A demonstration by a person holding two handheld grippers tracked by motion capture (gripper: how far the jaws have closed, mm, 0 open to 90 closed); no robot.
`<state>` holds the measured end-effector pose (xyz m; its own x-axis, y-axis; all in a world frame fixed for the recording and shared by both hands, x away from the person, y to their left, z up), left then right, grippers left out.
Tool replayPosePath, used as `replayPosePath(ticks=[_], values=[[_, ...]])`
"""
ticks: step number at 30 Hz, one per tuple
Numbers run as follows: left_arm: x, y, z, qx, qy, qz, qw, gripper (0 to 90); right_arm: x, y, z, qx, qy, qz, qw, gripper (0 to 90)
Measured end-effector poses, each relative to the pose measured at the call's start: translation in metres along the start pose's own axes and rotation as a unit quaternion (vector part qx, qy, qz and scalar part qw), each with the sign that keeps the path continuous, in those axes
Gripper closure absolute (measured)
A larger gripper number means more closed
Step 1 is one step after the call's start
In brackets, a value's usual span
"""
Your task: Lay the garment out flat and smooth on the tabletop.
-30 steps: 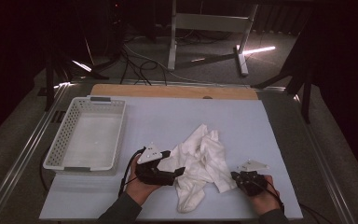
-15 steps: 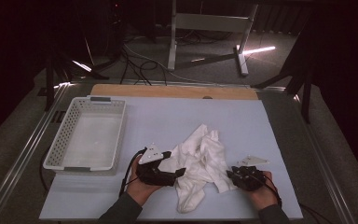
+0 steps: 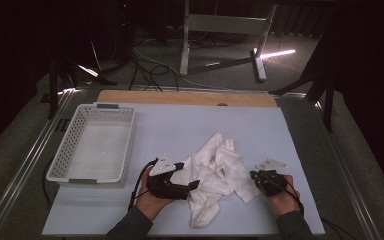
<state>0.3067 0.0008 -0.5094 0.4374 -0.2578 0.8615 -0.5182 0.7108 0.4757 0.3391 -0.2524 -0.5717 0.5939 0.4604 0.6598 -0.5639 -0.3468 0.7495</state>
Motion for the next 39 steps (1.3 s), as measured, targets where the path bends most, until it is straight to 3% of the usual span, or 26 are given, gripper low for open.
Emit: replayPosePath(ticks=[2,5,6,9,15,19,21,23,24,27,31,33,39], values=[[0.000,0.000,0.000,0.000,0.000,0.000,1.0000,18.8,0.004,-0.002,0.011,-0.019,0.005,0.000,0.9998,89.6],[0.000,0.000,0.000,0.000,0.001,0.000,1.0000,18.8,0.007,-0.004,0.019,-0.021,-0.010,0.006,0.9997,86.5],[0.000,0.001,0.000,0.001,0.002,0.002,1.0000,18.8,0.009,-0.001,0.024,-0.011,-0.033,0.016,0.9993,69.2],[0.000,0.001,-0.002,0.002,0.004,0.002,1.0000,18.8,0.005,0.008,0.030,-0.015,-0.057,0.022,0.9980,55.2],[0.000,0.000,-0.001,0.003,0.001,0.000,1.0000,18.8,-0.019,0.021,0.029,-0.008,-0.092,0.006,0.9957,49.9],[-0.004,-0.002,-0.001,0.007,-0.003,-0.006,1.0000,18.8,-0.036,0.018,0.025,0.006,-0.113,-0.007,0.9935,50.2],[-0.005,-0.004,-0.001,0.010,-0.007,-0.009,0.9999,18.7,-0.038,0.018,0.026,0.005,-0.113,-0.007,0.9935,51.5],[-0.008,-0.006,0.000,0.012,-0.009,-0.014,0.9998,18.8,-0.037,0.019,0.026,0.006,-0.120,-0.009,0.9927,65.1],[-0.010,-0.009,0.000,0.012,-0.007,-0.018,0.9997,18.8,-0.036,0.019,0.023,0.019,-0.117,-0.013,0.9928,77.9],[-0.013,-0.012,0.000,0.013,-0.008,-0.024,0.9996,18.8,-0.035,0.019,0.020,0.022,-0.103,-0.018,0.9942,85.9],[-0.020,-0.019,0.001,0.012,-0.009,-0.040,0.9991,18.8,-0.028,0.019,0.029,-0.016,-0.074,-0.018,0.9969,87.0],[-0.025,-0.024,0.001,0.021,-0.010,-0.050,0.9985,18.6,-0.019,0.021,0.037,-0.031,-0.068,-0.007,0.9972,87.0],[-0.037,-0.034,0.006,0.019,-0.017,-0.075,0.9968,18.8,0.002,0.030,0.061,-0.065,-0.053,0.010,0.9964,87.0]])
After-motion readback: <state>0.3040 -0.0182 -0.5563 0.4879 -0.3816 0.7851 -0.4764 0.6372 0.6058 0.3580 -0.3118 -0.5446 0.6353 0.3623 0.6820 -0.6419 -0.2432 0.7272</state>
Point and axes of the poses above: each handheld gripper's, and its own axes: y roughly backward along the jaws, x roughly out of its top, z roughly to its right, the point moved 9 cm from there along -y, roughly forward along the jaws, and after that the axes turned 6 degrees about x, right-handed, at the moved point
